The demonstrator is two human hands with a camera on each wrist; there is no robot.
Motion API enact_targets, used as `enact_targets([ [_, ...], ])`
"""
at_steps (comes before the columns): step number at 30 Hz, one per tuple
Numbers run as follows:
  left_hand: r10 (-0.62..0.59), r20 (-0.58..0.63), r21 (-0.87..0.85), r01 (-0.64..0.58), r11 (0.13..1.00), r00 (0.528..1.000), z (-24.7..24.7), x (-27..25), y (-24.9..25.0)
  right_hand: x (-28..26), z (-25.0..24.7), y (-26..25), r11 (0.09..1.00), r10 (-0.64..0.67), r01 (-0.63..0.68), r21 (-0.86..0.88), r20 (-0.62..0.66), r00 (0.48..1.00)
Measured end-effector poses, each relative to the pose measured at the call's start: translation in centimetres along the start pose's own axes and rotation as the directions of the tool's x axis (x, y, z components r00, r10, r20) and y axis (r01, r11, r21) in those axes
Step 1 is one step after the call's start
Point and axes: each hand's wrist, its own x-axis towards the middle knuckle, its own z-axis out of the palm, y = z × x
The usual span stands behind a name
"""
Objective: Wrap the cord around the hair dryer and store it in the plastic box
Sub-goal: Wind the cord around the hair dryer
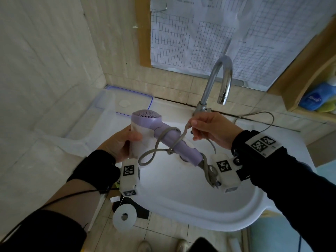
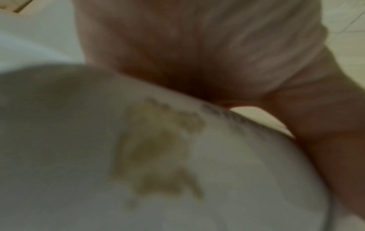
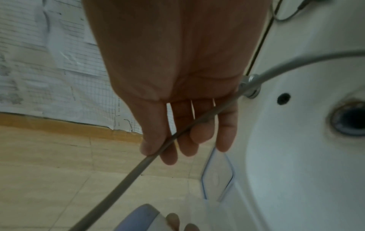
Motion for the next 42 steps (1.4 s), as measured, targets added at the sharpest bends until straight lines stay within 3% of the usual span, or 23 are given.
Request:
enact_targets([
  [5, 0.036, -0.02, -0.099, -0.038, 0.994, 0.999, 0.4, 0.2, -0.2, 0.3, 0.5, 0.1, 0.982, -0.001, 0.002, 0.19, -0.005, 1.0],
  [9, 0.067, -0.027, -0.173, -0.071, 0.982, 0.997, 1.3, 0.6, -0.5, 1.0, 1.7, 0.0, 0.996, 0.013, -0.008, 0.092, -0.054, 0.998],
  [13, 0.074, -0.078, -0.229, -0.09, 0.969, 0.994, 3.1, 1.2, -0.6, 2.3, 3.3, 0.5, 0.967, 0.238, -0.221, 0.126, -0.141, 0.961],
  [18, 0.161, -0.122, -0.232, -0.185, 0.955, 0.979, 4.4, 2.0, -0.2, 1.7, 4.5, 0.9, 0.997, 0.074, -0.072, 0.017, -0.142, 0.987],
  [24, 0.345, -0.255, 0.093, -0.332, 0.939, 0.903, 4.4, 2.7, 0.5, 1.5, 5.4, 1.0, 0.922, 0.115, -0.134, -0.363, -0.074, 0.991],
  [32, 0.462, -0.311, 0.592, -0.211, 0.778, 0.831, 3.2, 2.2, -0.1, 0.3, 4.7, 0.9, 0.762, 0.135, -0.136, -0.633, -0.051, 0.99],
  [42, 0.472, -0.19, 0.787, -0.154, 0.598, 0.861, 2.2, 1.8, -0.3, -0.4, 3.0, -0.1, 0.581, 0.159, -0.114, -0.806, -0.025, 0.987],
])
